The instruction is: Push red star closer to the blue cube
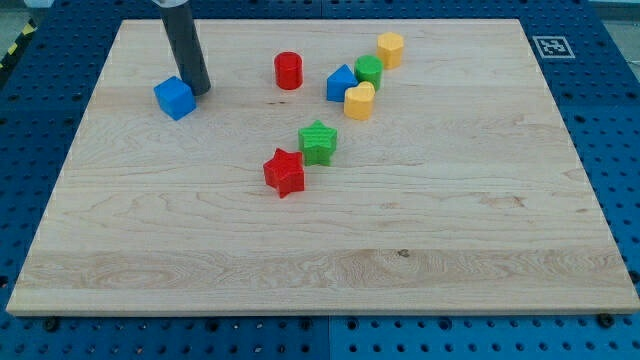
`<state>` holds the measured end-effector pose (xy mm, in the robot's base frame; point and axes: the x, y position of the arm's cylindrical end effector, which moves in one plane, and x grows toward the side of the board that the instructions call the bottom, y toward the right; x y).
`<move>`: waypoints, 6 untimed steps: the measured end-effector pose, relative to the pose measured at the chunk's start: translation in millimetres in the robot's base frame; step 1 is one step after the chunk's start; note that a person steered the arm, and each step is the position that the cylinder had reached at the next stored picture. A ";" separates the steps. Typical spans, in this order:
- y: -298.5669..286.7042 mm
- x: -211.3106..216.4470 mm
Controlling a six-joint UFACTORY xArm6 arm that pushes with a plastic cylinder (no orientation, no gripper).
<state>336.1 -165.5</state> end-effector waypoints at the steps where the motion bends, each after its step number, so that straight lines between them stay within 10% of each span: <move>1: 0.0 0.3; 6: 104.1 78.5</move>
<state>414.6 -61.4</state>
